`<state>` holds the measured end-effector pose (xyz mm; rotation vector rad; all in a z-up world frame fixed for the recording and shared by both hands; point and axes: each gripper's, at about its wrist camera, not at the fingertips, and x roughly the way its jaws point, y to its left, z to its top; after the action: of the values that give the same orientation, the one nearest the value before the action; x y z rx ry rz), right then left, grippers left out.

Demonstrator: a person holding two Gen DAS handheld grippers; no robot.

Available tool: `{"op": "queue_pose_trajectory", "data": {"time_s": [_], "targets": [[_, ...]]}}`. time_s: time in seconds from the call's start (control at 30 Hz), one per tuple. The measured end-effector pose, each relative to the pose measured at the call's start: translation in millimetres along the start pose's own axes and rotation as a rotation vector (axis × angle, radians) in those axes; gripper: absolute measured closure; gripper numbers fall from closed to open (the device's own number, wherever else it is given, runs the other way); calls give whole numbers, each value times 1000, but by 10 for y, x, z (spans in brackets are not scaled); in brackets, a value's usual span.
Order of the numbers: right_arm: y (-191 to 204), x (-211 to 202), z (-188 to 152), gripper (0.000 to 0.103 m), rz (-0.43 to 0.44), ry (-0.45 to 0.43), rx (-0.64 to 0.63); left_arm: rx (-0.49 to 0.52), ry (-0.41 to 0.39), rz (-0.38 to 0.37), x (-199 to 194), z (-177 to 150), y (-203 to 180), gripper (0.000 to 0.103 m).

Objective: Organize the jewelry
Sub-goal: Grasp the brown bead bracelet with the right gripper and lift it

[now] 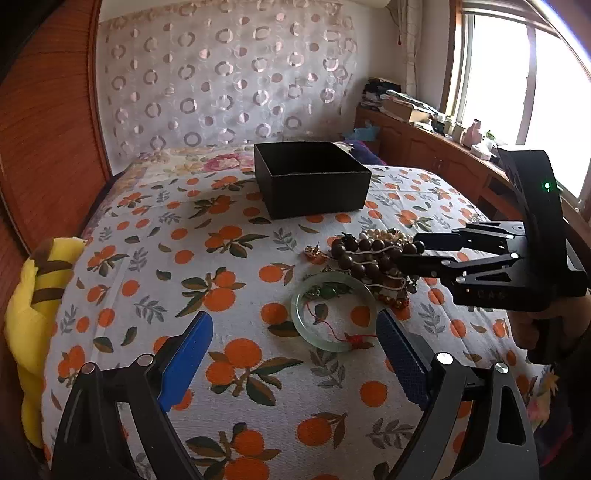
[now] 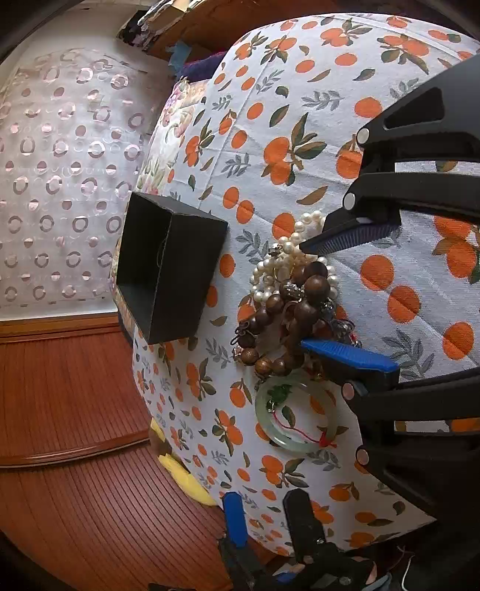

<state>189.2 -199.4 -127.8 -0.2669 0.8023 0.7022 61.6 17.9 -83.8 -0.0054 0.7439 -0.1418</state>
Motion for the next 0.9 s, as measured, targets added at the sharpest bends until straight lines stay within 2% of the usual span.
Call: {"op": "queue_pose_trajectory", "data": {"time_s": [0.03, 0.17, 0.3, 0.9], "targets": [[-1, -5, 8, 61, -4, -2, -3, 0, 3, 0, 9, -12, 0, 17], [-25, -37, 51, 82, 16, -22, 3, -3, 8, -1, 16, -11, -8, 16], [-6, -72, 78, 88, 6, -31, -12, -7, 7, 0, 14, -8, -7, 17], [8, -582, 297, 88, -28, -173, -18, 10, 60, -34, 238, 35, -135, 17]]}}
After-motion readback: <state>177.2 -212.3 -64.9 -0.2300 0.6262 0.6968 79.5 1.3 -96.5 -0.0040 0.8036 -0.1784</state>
